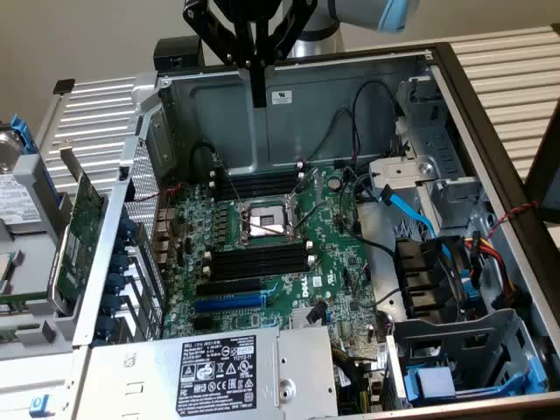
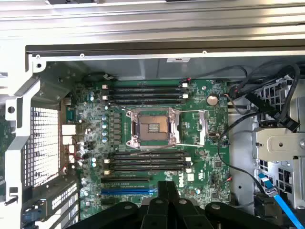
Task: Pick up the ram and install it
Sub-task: 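Reach for the ram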
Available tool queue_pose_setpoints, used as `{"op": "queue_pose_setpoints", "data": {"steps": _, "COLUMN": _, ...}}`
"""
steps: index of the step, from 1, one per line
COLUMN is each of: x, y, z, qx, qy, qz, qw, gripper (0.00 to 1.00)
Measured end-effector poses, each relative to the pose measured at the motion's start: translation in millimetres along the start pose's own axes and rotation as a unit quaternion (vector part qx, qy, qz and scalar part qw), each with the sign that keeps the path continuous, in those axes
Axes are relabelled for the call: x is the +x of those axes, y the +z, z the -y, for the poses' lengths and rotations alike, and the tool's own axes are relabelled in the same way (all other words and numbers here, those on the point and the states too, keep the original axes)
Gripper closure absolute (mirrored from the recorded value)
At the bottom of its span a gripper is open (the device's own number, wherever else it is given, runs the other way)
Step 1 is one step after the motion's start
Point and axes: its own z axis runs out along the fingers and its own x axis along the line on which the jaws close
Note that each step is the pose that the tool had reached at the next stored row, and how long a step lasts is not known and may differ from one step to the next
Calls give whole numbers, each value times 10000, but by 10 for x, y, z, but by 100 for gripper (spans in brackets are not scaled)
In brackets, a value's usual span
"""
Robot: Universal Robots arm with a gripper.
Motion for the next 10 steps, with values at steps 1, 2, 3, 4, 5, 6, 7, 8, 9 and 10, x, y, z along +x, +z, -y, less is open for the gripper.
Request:
{"op": "queue_pose_setpoints", "data": {"steps": 1, "x": 0, "y": 0, "z": 0, "qx": 0, "qy": 0, "qz": 0, "qw": 10000, "gripper": 89}}
{"op": "queue_pose_setpoints", "data": {"steps": 2, "x": 0, "y": 0, "z": 0, "qx": 0, "qy": 0, "qz": 0, "qw": 10000, "gripper": 89}}
{"op": "queue_pose_setpoints", "data": {"steps": 3, "x": 0, "y": 0, "z": 0, "qx": 0, "qy": 0, "qz": 0, "qw": 10000, "gripper": 89}}
{"op": "queue_pose_setpoints", "data": {"steps": 4, "x": 0, "y": 0, "z": 0, "qx": 0, "qy": 0, "qz": 0, "qw": 10000, "gripper": 89}}
{"op": "queue_pose_setpoints", "data": {"steps": 5, "x": 0, "y": 0, "z": 0, "qx": 0, "qy": 0, "qz": 0, "qw": 10000, "gripper": 89}}
{"op": "queue_pose_setpoints", "data": {"steps": 6, "x": 0, "y": 0, "z": 0, "qx": 0, "qy": 0, "qz": 0, "qw": 10000, "gripper": 89}}
{"op": "queue_pose_setpoints", "data": {"steps": 7, "x": 0, "y": 0, "z": 0, "qx": 0, "qy": 0, "qz": 0, "qw": 10000, "gripper": 89}}
{"op": "queue_pose_setpoints", "data": {"steps": 8, "x": 0, "y": 0, "z": 0, "qx": 0, "qy": 0, "qz": 0, "qw": 10000, "gripper": 89}}
{"op": "queue_pose_setpoints", "data": {"steps": 9, "x": 0, "y": 0, "z": 0, "qx": 0, "qy": 0, "qz": 0, "qw": 10000, "gripper": 89}}
{"op": "queue_pose_setpoints", "data": {"steps": 10, "x": 0, "y": 0, "z": 0, "qx": 0, "qy": 0, "qz": 0, "qw": 10000, "gripper": 89}}
